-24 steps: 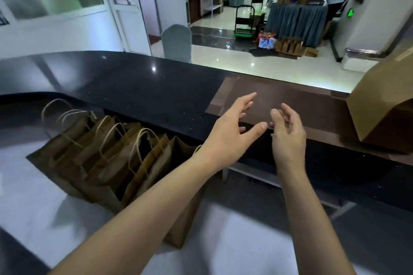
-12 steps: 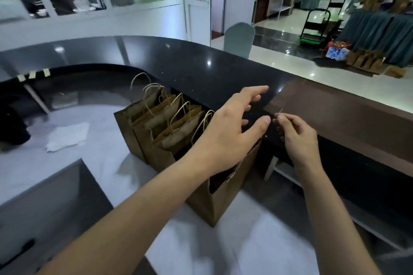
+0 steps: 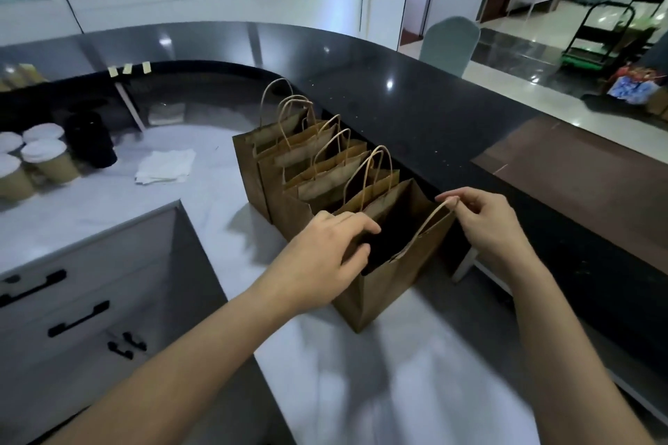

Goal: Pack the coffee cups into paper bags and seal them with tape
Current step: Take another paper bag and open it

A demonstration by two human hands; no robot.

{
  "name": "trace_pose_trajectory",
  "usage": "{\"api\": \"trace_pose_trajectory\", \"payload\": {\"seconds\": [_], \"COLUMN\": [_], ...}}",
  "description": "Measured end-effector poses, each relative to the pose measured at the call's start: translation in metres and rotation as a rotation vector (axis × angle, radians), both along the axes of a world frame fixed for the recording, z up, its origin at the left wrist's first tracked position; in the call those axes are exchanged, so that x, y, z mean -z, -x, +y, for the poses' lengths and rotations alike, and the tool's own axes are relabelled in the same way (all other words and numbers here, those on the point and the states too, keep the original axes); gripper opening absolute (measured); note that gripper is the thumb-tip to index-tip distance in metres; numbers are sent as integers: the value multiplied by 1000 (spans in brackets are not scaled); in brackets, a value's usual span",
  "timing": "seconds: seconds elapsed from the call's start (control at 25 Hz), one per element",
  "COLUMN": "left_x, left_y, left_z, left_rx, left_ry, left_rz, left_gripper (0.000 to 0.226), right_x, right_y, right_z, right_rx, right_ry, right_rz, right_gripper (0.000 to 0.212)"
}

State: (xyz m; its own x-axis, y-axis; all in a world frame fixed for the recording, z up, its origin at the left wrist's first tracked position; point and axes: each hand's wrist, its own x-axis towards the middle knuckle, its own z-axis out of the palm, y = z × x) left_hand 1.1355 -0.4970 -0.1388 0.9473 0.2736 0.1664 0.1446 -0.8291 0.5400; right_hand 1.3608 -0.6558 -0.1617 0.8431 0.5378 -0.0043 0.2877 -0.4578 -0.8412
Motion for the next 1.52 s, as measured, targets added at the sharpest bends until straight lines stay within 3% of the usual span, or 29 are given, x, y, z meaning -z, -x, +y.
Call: {"api": "trace_pose_trajectory", "payload": {"seconds": [0.28, 0.48, 0.72, 0.88, 1.0, 1.16, 1.28, 1.52], "left_x": [25, 34, 32, 35, 36, 38, 40, 38], "left_y": [12, 20, 17, 17, 19, 33, 47, 72], "left_z": [-9, -13, -16, -14, -15, -16, -14, -20], "left_rx": [-32, -21, 24, -19, -45, -96, -102, -37], "left_ry": [-41, -44, -10, -19, -45, -32, -13, 58], "left_rz": [189, 181, 208, 178, 131, 115, 135, 282], "left_gripper": [38, 43, 40, 35, 19, 8, 17, 49], "right_x": [6, 3, 3, 1, 0, 0, 8, 18], "right_y": [1, 5, 12, 17, 22, 29, 34, 50], "right_z": [1, -1, -12, -17, -19, -18, -19, -30], "right_rx": [-118, -121, -169, -187, -194, -206, -194, -232], "right_ry": [278, 456, 317, 313, 356, 431, 426, 495], "right_rz": [-215, -327, -227, -212, -208, -238, -209, -116], "right_gripper": [17, 13, 12, 21, 30, 28, 17, 52]}}
